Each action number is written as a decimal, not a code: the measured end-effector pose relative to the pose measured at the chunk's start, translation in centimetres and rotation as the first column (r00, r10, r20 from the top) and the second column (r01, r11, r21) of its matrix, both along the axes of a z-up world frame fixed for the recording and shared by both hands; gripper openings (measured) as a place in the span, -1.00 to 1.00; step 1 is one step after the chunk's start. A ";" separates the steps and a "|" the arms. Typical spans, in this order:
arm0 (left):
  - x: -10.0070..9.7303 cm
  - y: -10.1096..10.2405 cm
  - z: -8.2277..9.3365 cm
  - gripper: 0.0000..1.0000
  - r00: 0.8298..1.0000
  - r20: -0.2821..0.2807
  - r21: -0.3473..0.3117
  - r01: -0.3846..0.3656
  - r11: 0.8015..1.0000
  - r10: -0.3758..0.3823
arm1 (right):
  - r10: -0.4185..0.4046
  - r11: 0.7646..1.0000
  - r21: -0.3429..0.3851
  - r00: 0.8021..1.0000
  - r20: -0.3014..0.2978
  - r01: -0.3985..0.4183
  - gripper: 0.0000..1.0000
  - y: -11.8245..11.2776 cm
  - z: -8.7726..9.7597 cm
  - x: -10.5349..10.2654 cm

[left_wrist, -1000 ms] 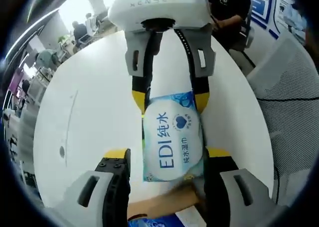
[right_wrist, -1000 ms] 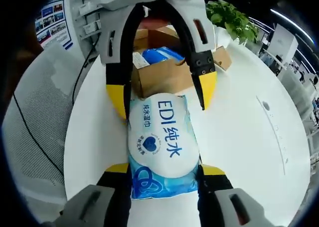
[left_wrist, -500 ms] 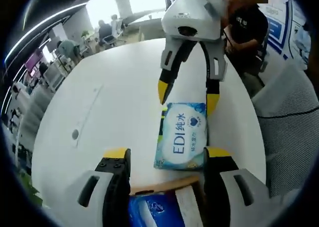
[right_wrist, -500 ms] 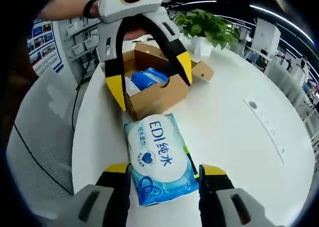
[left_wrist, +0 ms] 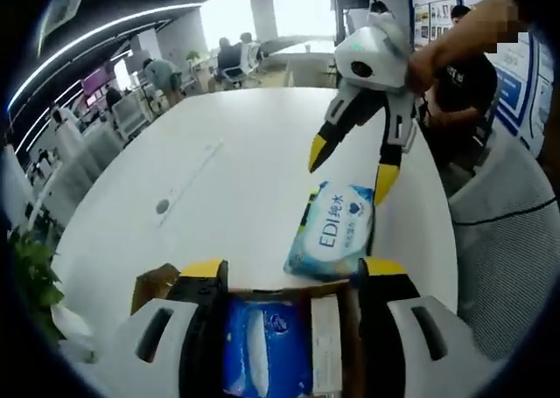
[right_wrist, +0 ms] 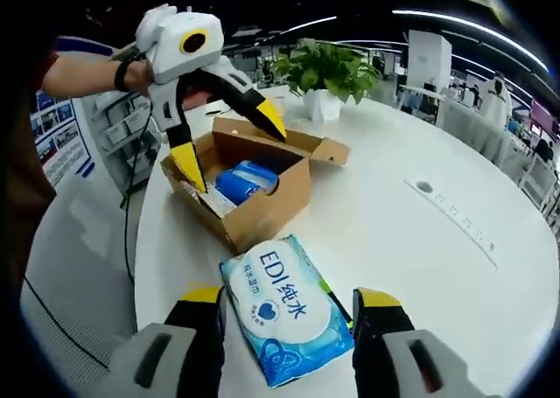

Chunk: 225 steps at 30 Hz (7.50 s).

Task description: Operate the shoe box by opening the lid, removing the specified soft item, and placing it in the target area until the item is outside and the box remains undamaged.

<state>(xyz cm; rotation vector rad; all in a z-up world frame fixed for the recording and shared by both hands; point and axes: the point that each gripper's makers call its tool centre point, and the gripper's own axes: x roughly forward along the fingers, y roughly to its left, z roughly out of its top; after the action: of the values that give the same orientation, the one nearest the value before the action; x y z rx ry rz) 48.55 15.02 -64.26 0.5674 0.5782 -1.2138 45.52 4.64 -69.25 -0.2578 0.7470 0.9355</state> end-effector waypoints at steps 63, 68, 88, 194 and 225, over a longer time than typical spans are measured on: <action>-2.8 21.1 2.2 0.29 0.853 -0.081 -0.263 -0.517 0.814 0.516 | -0.145 0.977 0.164 0.989 0.032 0.138 0.11 6.5 2.9 -1.9; -3.6 21.6 1.5 0.29 0.848 -0.089 -0.255 -0.527 0.811 0.522 | -0.130 0.979 0.162 0.991 0.029 0.124 0.11 7.5 2.8 -2.1; -3.9 20.1 1.5 0.30 0.872 -0.093 -0.237 -0.488 0.840 0.481 | -0.039 0.992 0.121 0.998 0.053 0.032 0.10 10.6 3.7 -0.4; 0.6 12.5 -12.4 0.31 0.991 -0.122 0.247 -0.023 0.969 0.055 | 0.661 0.669 -0.393 0.747 -0.072 -0.631 0.26 20.5 -7.5 4.4; 0.4 12.1 -14.3 0.17 0.990 -0.131 0.178 -0.033 0.983 0.057 | 0.693 0.609 -0.402 0.705 -0.150 -0.684 0.07 21.1 -10.1 3.6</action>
<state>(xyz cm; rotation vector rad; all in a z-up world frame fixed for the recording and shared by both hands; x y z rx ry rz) 48.99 27.11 -78.58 0.6200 0.8157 -1.1715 49.13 25.77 -79.38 -1.0150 0.8451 1.4949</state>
